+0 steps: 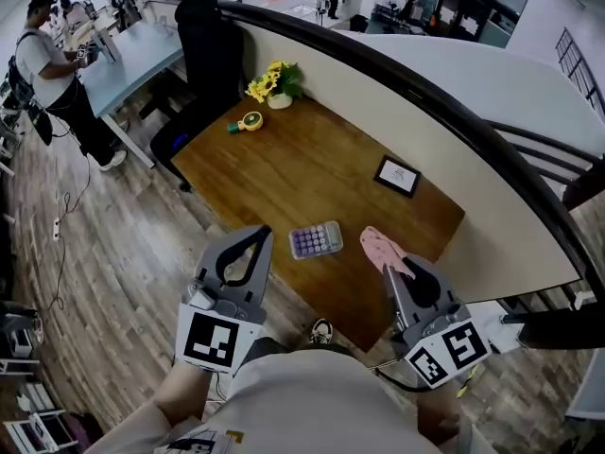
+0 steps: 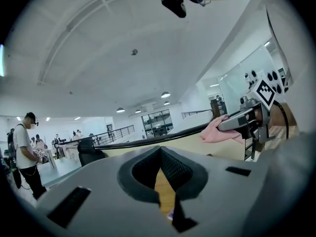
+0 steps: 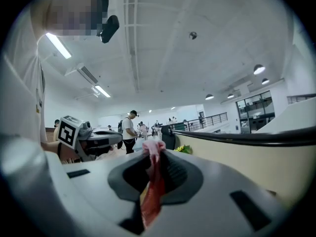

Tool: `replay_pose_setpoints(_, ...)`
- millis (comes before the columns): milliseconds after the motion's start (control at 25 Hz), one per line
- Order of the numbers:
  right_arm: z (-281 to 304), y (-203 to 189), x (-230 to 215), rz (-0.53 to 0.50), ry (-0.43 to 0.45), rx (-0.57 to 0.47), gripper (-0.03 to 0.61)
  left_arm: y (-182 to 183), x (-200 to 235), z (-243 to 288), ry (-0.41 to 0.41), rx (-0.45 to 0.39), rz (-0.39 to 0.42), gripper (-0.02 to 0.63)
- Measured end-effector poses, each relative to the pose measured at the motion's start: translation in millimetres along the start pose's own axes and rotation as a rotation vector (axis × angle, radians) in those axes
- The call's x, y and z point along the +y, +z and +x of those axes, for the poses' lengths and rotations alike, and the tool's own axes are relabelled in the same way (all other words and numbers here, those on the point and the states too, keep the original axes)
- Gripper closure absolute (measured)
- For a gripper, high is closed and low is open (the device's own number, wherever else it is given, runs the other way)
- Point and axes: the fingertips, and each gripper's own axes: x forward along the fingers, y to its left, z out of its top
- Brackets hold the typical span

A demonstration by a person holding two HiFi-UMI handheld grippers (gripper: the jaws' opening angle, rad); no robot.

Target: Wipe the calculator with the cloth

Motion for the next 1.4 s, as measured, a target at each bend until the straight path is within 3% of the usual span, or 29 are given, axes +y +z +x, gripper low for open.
replay_pose_setpoints(160,13.9,-8.7,-17.7,0.021,0.054,0.020,0.540,-7.1,-8.1,13.7,0.021,0.035,0.032,0.611)
replay_pose_setpoints(520,37.2,-21.0,-37.3,0.045,0.095,0.042,0.540,-22.6,-3.8,22.9,0.071,0.083,-0.008,0.611)
replay_pose_setpoints(720,46.3,-28.5,-36.5,0.053,0.093,0.079,0.540,-24.9,-0.4,29.0,0.040,0.078,0.039,0.611)
replay_pose_setpoints(1040,58.3,-32.4,-34.0,0.063,0.061,0.099,0.540,-27.7,5.8,30.5,0.006,0.082,0.005,0.611)
replay_pose_setpoints(1400,100.5,-63.2,-41.8,0.014,0.026,0.204,0.537,-68.8,18.9,41.3,-0.035,0.143,-0.015,0.611)
